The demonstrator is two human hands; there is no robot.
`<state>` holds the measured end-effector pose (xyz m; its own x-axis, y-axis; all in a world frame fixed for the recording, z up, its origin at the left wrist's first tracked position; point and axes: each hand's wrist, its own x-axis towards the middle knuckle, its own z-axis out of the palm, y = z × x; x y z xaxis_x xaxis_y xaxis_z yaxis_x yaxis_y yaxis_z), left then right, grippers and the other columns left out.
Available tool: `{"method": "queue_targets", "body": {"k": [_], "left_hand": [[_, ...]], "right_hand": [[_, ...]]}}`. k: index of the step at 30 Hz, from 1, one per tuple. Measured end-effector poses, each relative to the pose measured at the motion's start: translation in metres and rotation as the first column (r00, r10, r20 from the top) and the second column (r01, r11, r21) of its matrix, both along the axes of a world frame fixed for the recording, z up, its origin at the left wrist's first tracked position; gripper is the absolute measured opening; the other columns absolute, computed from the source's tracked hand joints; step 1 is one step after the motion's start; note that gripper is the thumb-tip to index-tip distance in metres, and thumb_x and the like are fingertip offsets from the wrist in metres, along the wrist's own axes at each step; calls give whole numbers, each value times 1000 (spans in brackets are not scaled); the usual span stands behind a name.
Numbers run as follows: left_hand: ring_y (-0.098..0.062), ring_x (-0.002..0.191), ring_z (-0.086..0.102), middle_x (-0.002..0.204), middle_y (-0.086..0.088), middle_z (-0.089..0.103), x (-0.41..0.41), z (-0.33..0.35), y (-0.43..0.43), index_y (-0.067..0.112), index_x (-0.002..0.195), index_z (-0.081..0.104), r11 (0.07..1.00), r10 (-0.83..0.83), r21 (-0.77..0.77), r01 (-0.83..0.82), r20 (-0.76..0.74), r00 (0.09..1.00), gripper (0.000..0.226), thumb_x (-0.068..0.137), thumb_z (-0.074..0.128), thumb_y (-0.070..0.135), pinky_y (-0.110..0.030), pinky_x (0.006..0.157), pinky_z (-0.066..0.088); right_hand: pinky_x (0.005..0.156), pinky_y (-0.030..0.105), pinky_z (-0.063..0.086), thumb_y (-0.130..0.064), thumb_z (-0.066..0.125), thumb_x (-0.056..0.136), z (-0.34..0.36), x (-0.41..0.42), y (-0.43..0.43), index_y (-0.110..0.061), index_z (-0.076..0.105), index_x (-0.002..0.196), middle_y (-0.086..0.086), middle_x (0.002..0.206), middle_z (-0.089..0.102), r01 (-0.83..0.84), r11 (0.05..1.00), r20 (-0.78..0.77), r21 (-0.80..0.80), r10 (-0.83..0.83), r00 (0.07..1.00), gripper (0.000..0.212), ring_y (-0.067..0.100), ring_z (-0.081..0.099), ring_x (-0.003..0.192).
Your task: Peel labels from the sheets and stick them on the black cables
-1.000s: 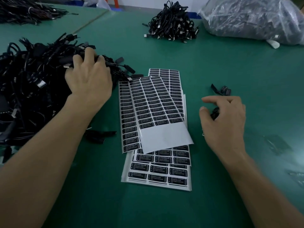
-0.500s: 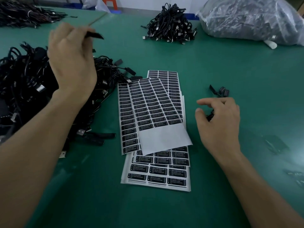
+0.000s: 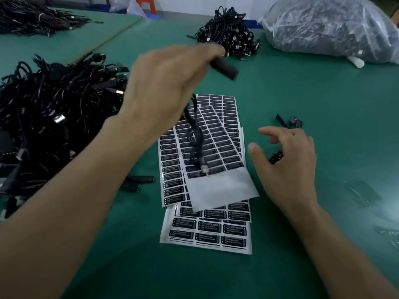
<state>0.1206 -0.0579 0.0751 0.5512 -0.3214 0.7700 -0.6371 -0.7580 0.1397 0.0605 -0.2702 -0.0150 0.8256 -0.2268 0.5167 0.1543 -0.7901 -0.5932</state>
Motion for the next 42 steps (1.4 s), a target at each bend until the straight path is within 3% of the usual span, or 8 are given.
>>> {"method": "queue_targets", "body": {"k": [6, 11, 16, 22, 30, 33, 39, 42], "left_hand": [[-23, 82, 56, 94, -2, 71, -10, 2, -12, 27, 128, 67, 973, 12, 231, 12, -103, 995, 35, 105, 45, 39, -39, 65, 46], [-21, 73, 49, 72, 7, 55, -21, 29, -13, 27, 109, 71, 932, 36, 363, 8, -113, 993, 49, 96, 32, 55, -32, 60, 29], [-27, 67, 49, 67, 4, 46, -22, 32, -1, 29, 97, 69, 864, 322, 466, -189, -224, 920, 50, 95, 34, 64, -28, 52, 23], [-25, 80, 57, 76, 4, 57, -8, -2, 3, 26, 80, 61, 857, 323, 516, 10, -552, 769, 57, 86, 37, 77, -37, 68, 41], [-7, 58, 49, 65, 11, 55, -1, -44, 20, 34, 94, 65, 969, 161, 246, 0, -636, 755, 28, 102, 44, 50, -30, 57, 34], [-6, 49, 50, 70, 7, 65, -5, -54, 12, 26, 91, 67, 999, -39, -36, 19, -707, 707, 21, 103, 51, 30, -30, 49, 40], [-1, 60, 65, 79, 15, 72, -16, -69, -3, 33, 93, 68, 926, -286, -376, 11, -685, 670, 22, 101, 55, 17, -12, 55, 47], [-5, 53, 63, 76, 12, 71, -16, -69, 1, 36, 97, 67, 838, -345, -544, -52, -601, 721, 23, 102, 56, 17, -19, 48, 48]], "right_hand": [[76, 7, 36, -46, 68, 87, 1, -4, 4, -29, 50, 136, -15, 93, 62, -263, 954, 144, 142, 242, 959, 56, 5, 57, 86], [77, 17, 44, -48, 67, 89, 4, -6, 7, -31, 45, 141, -21, 96, 65, -368, 900, 229, 233, 318, 920, 60, 10, 63, 86], [102, 28, 32, -74, 46, 82, 2, -6, 8, -36, 55, 138, -26, 121, 56, -321, 944, -207, -81, 299, 932, 68, 3, 43, 119], [113, 38, 13, -87, 28, 77, 2, -10, 14, -50, 43, 142, -4, 158, 34, -382, 878, -468, -288, 218, 856, 76, 12, 18, 144], [103, 35, 21, -75, 47, 84, 9, -16, 23, -33, 56, 134, -8, 137, 56, -252, 927, -460, -279, 101, 882, 66, 16, 40, 131], [98, 36, 29, -70, 55, 85, 9, -19, 26, -32, 53, 135, -8, 119, 57, -211, 942, -429, -259, 83, 899, 62, 17, 46, 118], [82, 24, 32, -53, 70, 85, 4, -19, 27, -32, 51, 138, -12, 107, 42, -191, 977, -350, -95, 147, 925, 60, 6, 42, 96], [88, 24, 30, -52, 64, 91, 1, -20, 25, -30, 51, 141, -7, 119, 41, -175, 975, -363, -135, 116, 924, 56, 7, 37, 105]]}}
